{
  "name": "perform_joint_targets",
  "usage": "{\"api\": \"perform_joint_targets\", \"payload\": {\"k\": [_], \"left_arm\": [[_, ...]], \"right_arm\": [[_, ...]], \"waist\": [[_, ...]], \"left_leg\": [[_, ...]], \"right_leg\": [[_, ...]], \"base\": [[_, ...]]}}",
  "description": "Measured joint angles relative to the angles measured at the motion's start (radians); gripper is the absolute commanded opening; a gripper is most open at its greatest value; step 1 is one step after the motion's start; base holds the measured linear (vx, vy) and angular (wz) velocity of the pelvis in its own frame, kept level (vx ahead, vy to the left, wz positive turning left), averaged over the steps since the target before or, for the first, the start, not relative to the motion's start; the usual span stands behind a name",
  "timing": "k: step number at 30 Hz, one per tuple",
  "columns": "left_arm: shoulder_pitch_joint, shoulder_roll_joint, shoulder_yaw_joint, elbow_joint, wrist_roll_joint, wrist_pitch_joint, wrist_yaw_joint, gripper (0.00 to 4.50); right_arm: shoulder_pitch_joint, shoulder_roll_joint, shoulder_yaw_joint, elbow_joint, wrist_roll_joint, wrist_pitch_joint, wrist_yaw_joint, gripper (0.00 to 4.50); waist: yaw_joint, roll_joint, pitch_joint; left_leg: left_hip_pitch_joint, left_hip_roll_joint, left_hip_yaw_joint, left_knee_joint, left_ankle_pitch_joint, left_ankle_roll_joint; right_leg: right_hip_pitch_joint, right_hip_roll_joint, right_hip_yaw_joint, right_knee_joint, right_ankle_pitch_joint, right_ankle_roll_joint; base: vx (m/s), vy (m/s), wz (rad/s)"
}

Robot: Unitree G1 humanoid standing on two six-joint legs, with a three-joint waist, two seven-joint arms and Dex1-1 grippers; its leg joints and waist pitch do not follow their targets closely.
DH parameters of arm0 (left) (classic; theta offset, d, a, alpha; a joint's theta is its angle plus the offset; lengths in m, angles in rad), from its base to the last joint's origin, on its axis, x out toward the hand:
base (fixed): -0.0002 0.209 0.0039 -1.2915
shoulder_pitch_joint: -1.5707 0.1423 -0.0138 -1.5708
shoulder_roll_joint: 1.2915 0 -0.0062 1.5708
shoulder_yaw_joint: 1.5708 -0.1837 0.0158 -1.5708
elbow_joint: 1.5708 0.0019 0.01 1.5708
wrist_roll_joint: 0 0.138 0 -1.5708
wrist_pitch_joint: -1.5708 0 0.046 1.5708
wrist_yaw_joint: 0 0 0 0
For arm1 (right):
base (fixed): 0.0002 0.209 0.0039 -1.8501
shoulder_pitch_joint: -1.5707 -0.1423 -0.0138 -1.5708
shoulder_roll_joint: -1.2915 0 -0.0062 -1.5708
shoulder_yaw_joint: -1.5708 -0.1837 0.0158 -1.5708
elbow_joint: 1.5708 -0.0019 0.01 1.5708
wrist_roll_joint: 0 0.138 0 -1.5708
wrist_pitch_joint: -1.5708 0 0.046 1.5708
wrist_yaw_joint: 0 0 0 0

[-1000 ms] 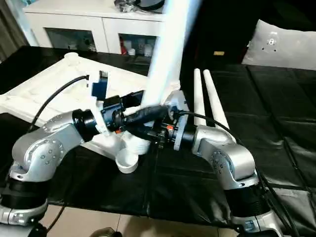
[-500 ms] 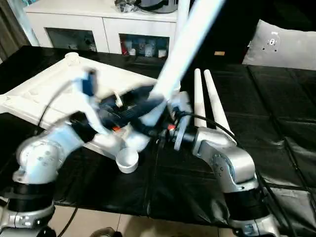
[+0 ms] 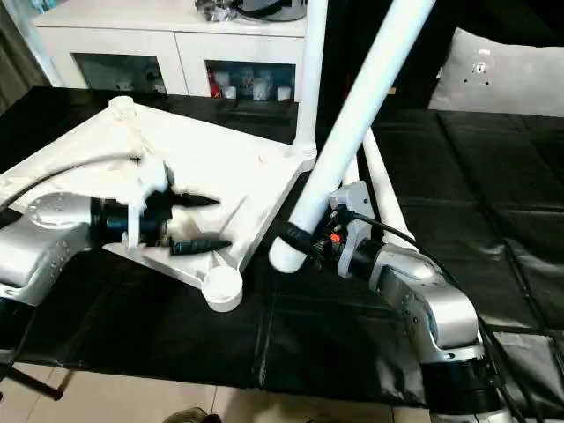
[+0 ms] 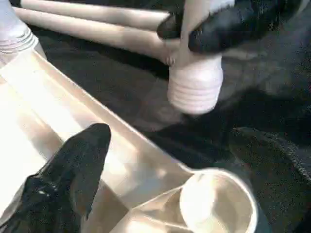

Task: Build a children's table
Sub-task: Pick table leg, then insert table leg to table base

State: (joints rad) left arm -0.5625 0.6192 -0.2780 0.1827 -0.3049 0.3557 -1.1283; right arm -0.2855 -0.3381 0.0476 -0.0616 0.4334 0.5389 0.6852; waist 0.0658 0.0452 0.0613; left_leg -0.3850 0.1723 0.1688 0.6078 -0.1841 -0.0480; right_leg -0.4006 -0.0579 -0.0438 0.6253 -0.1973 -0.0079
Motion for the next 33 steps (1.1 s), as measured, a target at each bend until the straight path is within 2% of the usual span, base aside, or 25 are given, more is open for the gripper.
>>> {"api": "perform_joint_targets", "payload": {"k": [2, 4, 5, 8, 11, 13, 16, 19, 20, 21, 24, 26, 29, 33], "left_arm": [[-0.020, 0.038, -0.040, 0.080, 0.069, -0.100, -0.043, 4.12], [-0.036, 0.068, -0.068, 0.165, 0.126, -0.188, -0.093, 3.78], [-0.039, 0.073, -0.076, 0.195, 0.143, -0.217, -0.112, 3.78], [-0.050, 0.077, -0.104, 0.264, 0.184, -0.275, -0.152, 3.66], [-0.085, 0.077, -0.128, 0.316, 0.215, -0.324, -0.180, 3.32], [-0.111, 0.077, -0.142, 0.351, 0.238, -0.362, -0.194, 3.29], [-0.142, 0.072, -0.164, 0.434, 0.295, -0.435, -0.193, 2.92], [-0.150, 0.064, -0.180, 0.487, 0.336, -0.482, -0.190, 2.87], [-0.150, 0.061, -0.184, 0.499, 0.345, -0.493, -0.191, 2.58], [-0.150, 0.061, -0.190, 0.505, 0.352, -0.499, -0.192, 2.48], [-0.154, 0.059, -0.202, 0.531, 0.379, -0.534, -0.190, 2.42], [-0.166, 0.051, -0.203, 0.564, 0.400, -0.568, -0.175, 2.12], [-0.182, 0.028, -0.204, 0.610, 0.426, -0.613, -0.165, 2.04], [-0.182, 0.003, -0.205, 0.625, 0.428, -0.628, -0.174, 1.61]], "right_arm": [[0.002, -0.002, 0.000, 0.000, -0.012, -0.002, -0.004, 1.89], [0.013, -0.008, 0.001, -0.002, -0.016, -0.003, -0.004, 1.89], [0.020, -0.012, 0.001, -0.002, -0.016, -0.003, -0.004, 1.89], [0.023, -0.017, 0.002, -0.006, -0.017, -0.003, 0.000, 1.89], [0.025, -0.019, 0.003, -0.016, -0.016, -0.003, 0.006, 1.89], [0.026, -0.020, 0.004, -0.016, -0.016, -0.003, 0.011, 1.89], [0.026, -0.021, 0.004, -0.016, -0.015, -0.003, 0.013, 1.89], [0.026, -0.025, 0.004, -0.017, -0.013, -0.001, 0.018, 1.89], [0.026, -0.027, 0.005, -0.017, -0.013, 0.000, 0.020, 1.89], [0.026, -0.029, 0.007, -0.017, -0.013, 0.000, 0.022, 1.89], [0.026, -0.029, 0.014, -0.016, -0.013, 0.002, 0.027, 1.89], [0.026, -0.029, 0.017, -0.016, -0.013, 0.003, 0.033, 1.89], [0.025, -0.030, 0.022, -0.017, -0.012, 0.003, 0.042, 1.89], [0.025, -0.030, 0.023, -0.016, -0.012, 0.003, 0.044, 1.89]], "waist": [[-0.004, 0.003, -0.001], [-0.006, 0.005, -0.001], [-0.007, 0.006, -0.002], [-0.007, 0.007, -0.001], [-0.004, 0.007, -0.001], [-0.003, 0.007, -0.001], [-0.004, 0.007, -0.001], [-0.006, 0.007, -0.002], [-0.006, 0.007, -0.002], [-0.006, 0.007, -0.002], [-0.005, 0.007, -0.002], [-0.004, 0.007, -0.002], [0.000, 0.006, -0.002], [0.002, 0.006, -0.002]], "left_leg": [[0.000, 0.000, 0.000, 0.000, 0.000, 0.000], [0.001, 0.000, 0.000, 0.000, 0.000, -0.001], [0.001, 0.000, 0.000, 0.000, 0.000, -0.001], [0.001, 0.000, 0.000, 0.000, 0.000, -0.001], [0.001, 0.000, 0.000, 0.000, 0.001, -0.001], [0.001, 0.000, 0.000, 0.000, 0.001, -0.001], [0.001, 0.000, 0.000, 0.000, 0.001, -0.001], [0.001, 0.000, 0.000, 0.000, 0.001, -0.001], [0.001, 0.000, 0.000, 0.000, 0.001, -0.001], [0.001, 0.000, 0.000, 0.000, 0.001, -0.001], [0.001, 0.000, 0.000, 0.000, 0.001, -0.001], [0.001, 0.000, 0.000, 0.000, 0.001, -0.001], [0.001, 0.000, 0.000, 0.001, 0.001, -0.001], [0.001, 0.000, 0.001, 0.001, 0.001, -0.001]], "right_leg": [[0.000, 0.000, 0.000, 0.000, 0.000, 0.000], [0.000, 0.000, 0.000, 0.000, 0.000, 0.000], [0.000, 0.000, 0.000, 0.000, 0.000, 0.000], [0.000, 0.000, 0.000, 0.000, 0.001, -0.001], [0.000, 0.000, 0.000, 0.001, 0.001, -0.001], [0.000, 0.000, 0.000, 0.001, 0.001, -0.001], [0.001, 0.000, 0.000, 0.001, 0.001, -0.001], [0.000, 0.000, 0.000, 0.001, 0.001, -0.001], [0.000, 0.000, 0.000, 0.001, 0.001, -0.001], [0.000, 0.000, 0.000, 0.001, 0.001, -0.001], [0.000, 0.000, 0.000, 0.001, 0.001, -0.001], [0.000, 0.000, 0.000, 0.001, 0.001, -0.002], [0.001, -0.001, 0.000, 0.001, 0.001, -0.002], [0.001, -0.001, 0.000, 0.001, 0.001, -0.002]], "base": [[0.000, 0.000, 0.00], [0.000, 0.000, 0.00], [0.000, 0.000, 0.00], [0.000, 0.000, 0.00], [0.000, 0.000, 0.00], [0.000, 0.000, 0.00], [0.000, 0.000, 0.00], [0.000, 0.000, 0.00], [0.000, 0.000, 0.00], [0.000, 0.000, 0.00], [0.000, 0.000, 0.00], [0.000, 0.000, 0.00], [0.000, 0.000, 0.00], [0.000, 0.000, 0.00]]}}
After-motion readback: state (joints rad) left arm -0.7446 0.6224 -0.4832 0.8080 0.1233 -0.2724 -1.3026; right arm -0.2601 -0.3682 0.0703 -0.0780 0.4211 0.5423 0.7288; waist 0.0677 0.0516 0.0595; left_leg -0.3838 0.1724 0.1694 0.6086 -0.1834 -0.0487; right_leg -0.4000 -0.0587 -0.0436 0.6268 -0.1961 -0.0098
